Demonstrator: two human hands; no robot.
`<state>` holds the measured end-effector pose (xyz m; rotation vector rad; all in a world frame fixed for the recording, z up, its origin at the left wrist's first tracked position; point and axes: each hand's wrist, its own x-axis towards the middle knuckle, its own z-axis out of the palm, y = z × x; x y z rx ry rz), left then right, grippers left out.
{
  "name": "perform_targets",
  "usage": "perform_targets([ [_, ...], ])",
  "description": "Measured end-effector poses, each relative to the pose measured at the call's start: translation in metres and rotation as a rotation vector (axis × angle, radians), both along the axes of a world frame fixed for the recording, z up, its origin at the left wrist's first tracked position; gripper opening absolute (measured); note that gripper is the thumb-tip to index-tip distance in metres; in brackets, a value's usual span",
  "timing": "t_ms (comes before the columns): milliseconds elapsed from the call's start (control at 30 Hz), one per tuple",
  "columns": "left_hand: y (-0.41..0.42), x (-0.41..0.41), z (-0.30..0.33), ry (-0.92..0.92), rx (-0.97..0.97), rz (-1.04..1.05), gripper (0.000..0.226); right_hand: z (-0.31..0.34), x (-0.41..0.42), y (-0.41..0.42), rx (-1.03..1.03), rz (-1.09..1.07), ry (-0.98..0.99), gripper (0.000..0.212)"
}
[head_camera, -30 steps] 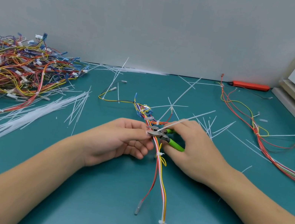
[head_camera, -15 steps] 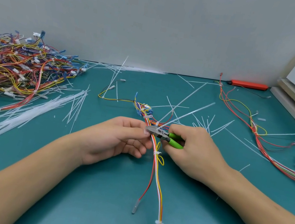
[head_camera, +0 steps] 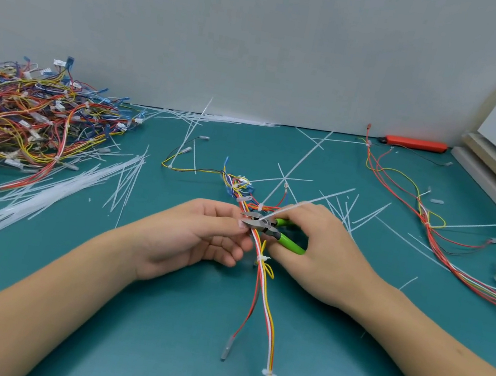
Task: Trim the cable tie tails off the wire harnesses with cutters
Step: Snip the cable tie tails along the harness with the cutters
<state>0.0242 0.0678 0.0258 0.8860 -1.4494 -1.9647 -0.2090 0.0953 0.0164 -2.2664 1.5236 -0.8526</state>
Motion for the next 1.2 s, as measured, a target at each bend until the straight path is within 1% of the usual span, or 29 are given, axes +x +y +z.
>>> perform_targets([
  [233, -0.0001, 0.0003, -0.0007, 0.004, -0.006, -0.012, 0.014, -0.0009, -0.0004, -0.0009, -0.011, 0.006, -0.006, 0.025],
  [333, 0.0002, 0.0005, -0.0009, 0.000, -0.010, -0.013, 0.016, -0.0012, -0.0002, -0.0011, -0.019, 0.012, -0.012, 0.023],
  [400, 0.0003, 0.0002, -0.0006, -0.004, -0.014, -0.012, 0.019, -0.0004, -0.0002, -0.0013, -0.020, 0.023, -0.025, 0.020],
  [500, 0.0007, -0.0002, 0.0007, -0.003, -0.013, -0.006, 0.020, -0.0002, -0.0011, -0.0030, -0.007, 0.032, -0.033, 0.010],
  [633, 0.0013, 0.0000, 0.0018, 0.000, -0.012, -0.013, 0.018, -0.0002, -0.0013, -0.0001, 0.019, 0.006, -0.071, 0.022],
  [733, 0.0020, 0.0007, 0.0032, 0.006, -0.012, -0.027, 0.021, -0.0023, -0.0004, 0.0015, 0.010, -0.003, -0.054, 0.026],
  [767, 0.0023, 0.0010, 0.0034, 0.006, -0.010, -0.023, 0.021, -0.0028, 0.0001, 0.0012, 0.006, -0.004, -0.060, 0.024],
  [867, 0.0026, 0.0011, 0.0027, 0.003, 0.001, 0.001, 0.012, -0.0025, 0.0008, 0.0010, -0.009, 0.007, -0.059, 0.007],
  [967, 0.0024, -0.0005, 0.0025, -0.003, 0.009, 0.004, 0.010, -0.0020, -0.0001, 0.0007, -0.029, -0.010, -0.006, 0.022],
  [1200, 0.0022, -0.0008, 0.0027, -0.004, 0.015, 0.012, 0.011, -0.0007, -0.0006, -0.0003, -0.021, 0.000, -0.015, 0.027],
])
